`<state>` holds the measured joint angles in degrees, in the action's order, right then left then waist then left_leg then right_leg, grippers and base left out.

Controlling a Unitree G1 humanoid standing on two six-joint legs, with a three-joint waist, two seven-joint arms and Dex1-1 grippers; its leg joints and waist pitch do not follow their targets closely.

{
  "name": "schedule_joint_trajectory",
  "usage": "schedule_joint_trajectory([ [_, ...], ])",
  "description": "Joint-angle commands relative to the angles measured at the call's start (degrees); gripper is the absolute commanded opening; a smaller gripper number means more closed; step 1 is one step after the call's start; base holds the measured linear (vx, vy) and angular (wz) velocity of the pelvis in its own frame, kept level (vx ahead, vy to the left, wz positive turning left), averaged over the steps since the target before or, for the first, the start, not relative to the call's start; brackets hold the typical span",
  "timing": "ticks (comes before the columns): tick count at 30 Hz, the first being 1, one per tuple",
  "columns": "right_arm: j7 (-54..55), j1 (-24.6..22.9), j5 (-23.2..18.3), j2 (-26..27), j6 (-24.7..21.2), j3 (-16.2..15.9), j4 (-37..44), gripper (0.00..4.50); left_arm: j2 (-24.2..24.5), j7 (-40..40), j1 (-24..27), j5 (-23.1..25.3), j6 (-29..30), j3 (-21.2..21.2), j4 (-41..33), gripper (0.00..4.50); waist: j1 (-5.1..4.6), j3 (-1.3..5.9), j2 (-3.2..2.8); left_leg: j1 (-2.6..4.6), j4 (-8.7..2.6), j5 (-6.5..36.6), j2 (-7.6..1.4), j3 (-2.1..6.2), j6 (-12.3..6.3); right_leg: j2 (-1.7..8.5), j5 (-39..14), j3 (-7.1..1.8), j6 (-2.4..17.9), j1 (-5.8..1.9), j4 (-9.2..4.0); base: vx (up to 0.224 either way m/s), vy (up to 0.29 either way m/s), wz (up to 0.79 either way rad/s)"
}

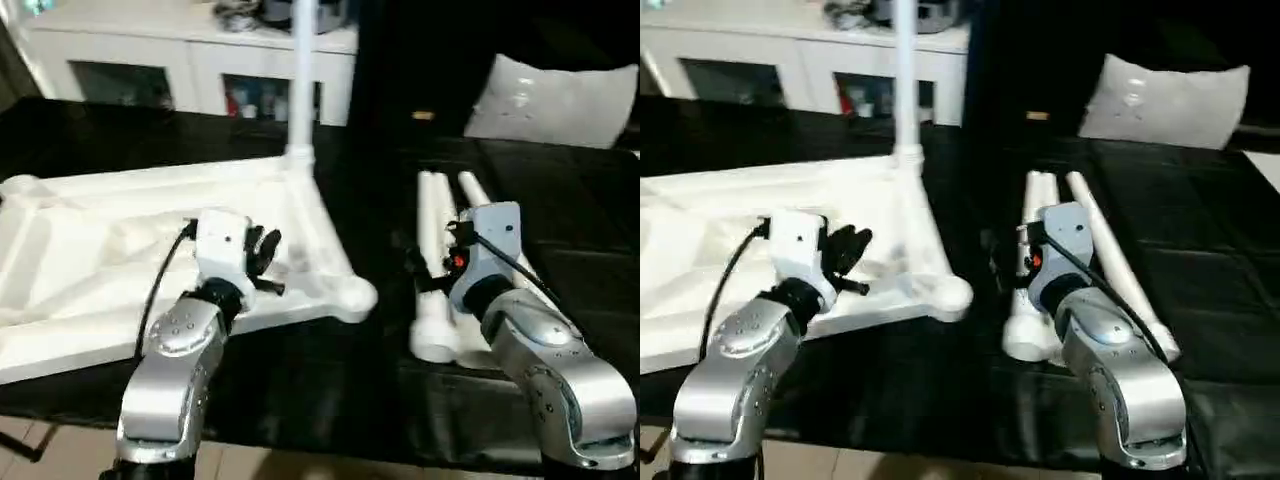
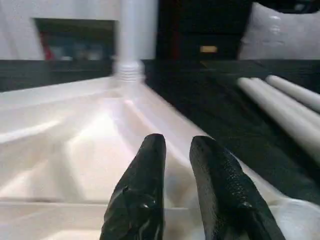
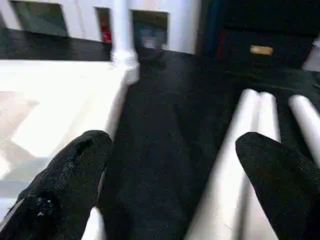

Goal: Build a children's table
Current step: Rotate table base

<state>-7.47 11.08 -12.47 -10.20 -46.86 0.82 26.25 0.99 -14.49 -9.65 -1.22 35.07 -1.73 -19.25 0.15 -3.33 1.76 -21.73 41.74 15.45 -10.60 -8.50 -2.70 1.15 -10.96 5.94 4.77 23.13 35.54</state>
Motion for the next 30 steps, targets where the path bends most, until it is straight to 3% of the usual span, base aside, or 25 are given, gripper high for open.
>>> schedule_joint_trajectory([
  [1, -0.40, 1.26, 0.64, 0.06, 0.00, -0.40, -0.11, 4.50, 0.34, 0.36, -0.65, 0.68, 0.46, -0.25, -1.06, 1.05, 0.82, 3.09, 0.92, -1.69, -0.91, 2.87, 3.38, -0.61, -2.63, 6.93, -25.22, -3.64, 10.15, -4.17, -9.79, -0.046, -0.086, 0.04],
  [2, -0.51, 1.54, 0.82, -0.16, 0.16, -0.64, -0.25, 4.50, 0.53, 0.59, -0.89, 0.75, 0.21, -0.42, -0.85, 1.05, -0.13, 3.96, -2.84, 2.30, -8.14, -2.81, -4.47, 3.96, -6.08, 2.93, -20.34, 0.74, -1.54, -2.36, -9.22, -0.046, -0.086, 0.04],
  [3, -0.69, 1.78, 0.92, -0.45, 0.34, -0.86, -0.43, 4.50, 0.69, 0.74, -1.11, 0.75, 0.14, -0.52, -0.68, 1.05, -1.27, 4.35, -3.69, 3.00, -11.65, -6.50, -12.94, 9.67, -9.24, 3.28, -16.86, 1.22, -5.40, -2.00, -2.93, -0.049, -0.098, 0.02],
  [4, -0.90, 2.20, 1.15, -1.07, 0.55, -1.34, -0.90, 4.50, 1.02, 0.90, -1.39, 0.72, 0.07, -0.73, -0.56, 1.05, -1.24, 4.47, -3.46, 4.66, -12.13, -9.34, -15.95, 10.08, -12.64, 4.33, -15.01, -0.34, -5.71, 2.02, 5.23, -0.052, -0.112, -0.07],
  [5, -1.19, 2.61, 1.38, -1.61, 0.64, -1.80, -1.42, 4.50, 1.13, 0.96, -1.59, 0.60, 0.20, -0.80, -0.53, 1.05, -1.47, 3.93, -2.99, 3.96, -11.93, -10.43, -12.49, 8.79, -15.47, 4.64, -10.45, -2.16, -2.82, 3.41, 7.73, -0.052, -0.112, -0.07],
  [6, -1.37, 2.83, 1.53, -1.90, 0.72, -2.10, -1.70, 4.50, 1.16, 0.99, -1.68, 0.50, 0.35, -0.80, -0.59, 1.05, -1.09, 3.64, -2.02, 3.38, -11.33, -10.07, -9.80, 7.38, -19.08, 5.32, -6.81, -4.26, 1.01, 2.75, 5.92, -0.047, -0.129, -0.01],
  [7, -1.47, 3.00, 1.66, -2.08, 0.77, -2.31, -1.96, 4.50, 1.23, 0.93, -1.76, 0.45, 0.38, -0.83, -0.62, 1.05, -1.23, 3.76, -1.29, 2.92, -10.81, -9.04, -7.67, 6.42, -19.33, 5.31, -5.27, -4.96, 3.95, 1.52, 3.86, -0.040, -0.191, -0.01],
  [8, -1.40, 3.22, 1.79, -2.27, 0.48, -2.42, -2.37, 4.50, 1.37, 0.84, -1.86, 0.45, 0.51, -0.97, -0.68, 1.05, -0.43, 4.05, -0.09, -1.25, -6.04, -6.43, 0.42, 1.90, -16.54, 7.01, -3.25, -5.75, 13.64, -2.61, -2.12, -0.040, -0.191, -0.01],
  [9, -1.30, 3.47, 1.93, -2.39, 0.30, -2.46, -2.81, 4.50, 1.61, 0.72, -1.95, 0.56, 0.65, -1.14, -0.78, 1.05, 1.45, 3.99, 0.47, -2.28, -1.89, -3.10, 3.21, 0.07, -12.25, 9.55, -8.11, -6.96, 15.25, -3.67, -5.36, -0.109, -0.181, -0.07],
  [10, -1.19, 3.78, 2.17, -2.57, 0.27, -2.43, -3.27, 4.50, 1.85, 0.63, -2.02, 0.70, 0.70, -1.36, -0.88, 1.05, 2.52, 4.17, 1.76, -2.27, -1.40, -1.64, 2.64, 0.51, -3.55, 10.35, -13.58, -8.17, 12.48, -4.74, -5.76, -0.133, -0.169, -0.11],
  [11, -1.00, 4.26, 2.43, -2.57, -0.28, -2.17, -3.83, 4.50, 2.10, 0.68, -2.07, 0.61, 0.84, -1.50, -0.96, 1.05, 2.88, 3.53, 1.50, -2.09, -4.39, -4.42, 2.38, 0.55, 1.54, 8.25, -16.81, -6.39, 4.85, -4.59, -5.56, -0.133, -0.169, -0.11],
  [12, -0.97, 4.36, 2.52, -2.52, -0.45, -2.10, -3.94, 4.50, 2.16, 0.71, -2.07, 0.53, 0.86, -1.51, -0.97, 1.05, 2.91, 3.42, 1.04, -1.45, -5.96, -3.72, 1.66, 0.69, 2.50, 7.69, -17.79, -6.21, 1.75, -4.27, -5.60, -0.077, -0.175, -0.06],
  [13, -0.97, 4.36, 2.52, -2.52, -0.45, -2.10, -3.94, 4.50, 2.16, 0.71, -2.07, 0.53, 0.86, -1.51, -0.97, 1.05, 2.40, 2.90, 0.90, -1.70, -7.68, -2.10, 1.23, 1.07, 3.53, 6.29, -20.55, -5.49, -4.32, -4.43, -5.61, -0.082, -0.158, -0.05],
  [14, -1.05, 4.80, 2.70, -2.62, -0.51, -2.00, -4.40, 4.50, 2.29, 0.98, -2.10, 0.36, 0.87, -1.54, -0.98, 1.05, 2.80, 3.09, -0.10, -0.13, -8.20, 1.74, 0.58, 0.98, 4.57, 6.15, -27.02, -5.54, -8.71, -3.47, -6.73, -0.082, -0.158, -0.05],
  [16, -0.38, 5.81, 2.74, -2.74, -2.34, -1.46, -5.46, 4.50, 1.93, 0.99, -2.07, -0.58, 1.33, -1.28, -0.91, 1.05, 2.67, 2.80, -0.10, 0.11, -8.70, 3.61, 0.73, 0.61, 6.05, 5.18, -32.66, -4.95, -11.31, -3.15, -7.66, -0.079, -0.091, -0.05],
  [17, 0.12, 6.36, 3.01, -3.04, -3.77, -1.46, -6.34, 4.50, 1.36, -0.18, -1.80, -2.78, 2.44, -0.57, -1.22, 1.05, 2.62, 2.43, -1.12, 0.72, -9.07, 5.35, 0.70, 0.75, 6.63, 4.77, -34.18, -4.21, -11.53, -2.64, -8.19, -0.073, -0.059, -0.02],
  [18, 0.40, 6.68, 3.18, -3.25, -4.59, -1.48, -6.91, 4.50, 1.13, -1.05, -1.61, -4.06, 2.88, -0.27, -1.52, 1.05, 2.33, 2.45, -0.98, 1.25, -9.17, 6.38, 0.55, 0.70, 6.75, 4.70, -34.53, -3.88, -10.81, -2.53, -8.54, -0.065, -0.012, 0.00],
  [19, 0.69, 7.12, 3.48, -3.60, -5.55, -1.52, -7.81, 4.50, 1.13, -2.52, -1.29, -5.58, 2.85, -0.22, -2.17, 1.22, 2.08, 2.49, -1.00, 1.03, -9.83, 7.48, -0.01, 1.26, 6.73, 4.88, -32.66, -3.26, -9.13, -3.14, -8.20, -0.053, 0.035, -0.01],
  [20, 1.56, 7.88, 4.19, -3.86, -6.56, -1.24, -9.45, 4.50, 1.70, -4.37, -0.75, -7.16, 2.73, -0.64, -3.25, 1.33, 1.86, 2.41, -1.86, 1.59, -10.46, 10.07, -0.94, 1.66, 6.80, 4.90, -30.96, -3.02, -7.19, -2.72, -8.18, -0.053, 0.035, -0.01],
  [22, 2.36, 9.89, 4.93, -4.27, -7.60, -0.34, -12.80, 4.50, 4.84, -7.71, -0.56, -7.14, 3.49, -3.20, -4.11, 1.43, 1.33, 2.14, -2.44, 1.94, -11.19, 14.57, -1.68, 2.09, 7.10, 5.00, -29.44, -2.67, -4.31, -2.65, -7.99, -0.036, 0.066, 0.00],
  [23, 2.49, 10.40, 5.08, -4.36, -7.77, -0.11, -13.61, 4.50, 5.62, -8.49, -0.56, -7.10, 3.61, -3.81, -4.24, 1.52, 0.88, 2.19, -2.41, 1.54, -11.64, 16.66, -1.83, 2.52, 7.33, 5.17, -27.75, -2.65, -3.15, -3.26, -7.38, -0.031, 0.071, 0.00],
  [25, 3.00, 14.13, 5.22, -4.80, -8.82, 1.55, -19.08, 4.50, 10.08, -13.32, -0.61, -7.47, 4.68, -6.93, -5.08, 1.66, 0.62, 2.06, -2.75, 1.82, -11.93, 17.95, -1.93, 2.60, 7.84, 5.38, -24.99, -3.14, -1.39, -2.91, -6.91, -0.013, 0.077, -0.04],
  [27, 2.61, 16.54, 5.17, -5.66, -8.77, 1.93, -22.85, 4.50, 11.67, -15.08, -0.80, -7.86, 5.44, -7.98, -5.46, 1.81, 0.47, 2.15, -2.61, 1.45, -11.83, 16.15, -1.66, 2.20, 7.92, 5.70, -21.86, -3.54, 0.51, -3.15, -6.45, -0.007, 0.075, -0.01],
  [28, 1.96, 17.79, 5.23, -6.39, -8.63, 1.79, -24.95, 4.50, 12.41, -16.00, -0.87, -8.46, 6.13, -8.47, -5.85, 1.86, 0.58, 2.09, -2.59, 1.84, -11.70, 15.54, -1.57, 1.85, 7.67, 5.77, -21.74, -3.76, 1.53, -2.65, -6.57, 0.005, 0.055, 0.08],
  [30, 0.73, 19.61, 5.61, -7.80, -8.05, 1.23, -28.43, 4.50, 13.67, -17.36, -0.88, -9.24, 6.93, -9.28, -6.57, 2.10, 0.52, 2.23, -2.59, 1.40, -11.61, 13.66, -1.48, 1.62, 7.28, 6.24, -20.65, -3.87, 2.97, -3.09, -6.15, 0.003, 0.028, 0.04],
])
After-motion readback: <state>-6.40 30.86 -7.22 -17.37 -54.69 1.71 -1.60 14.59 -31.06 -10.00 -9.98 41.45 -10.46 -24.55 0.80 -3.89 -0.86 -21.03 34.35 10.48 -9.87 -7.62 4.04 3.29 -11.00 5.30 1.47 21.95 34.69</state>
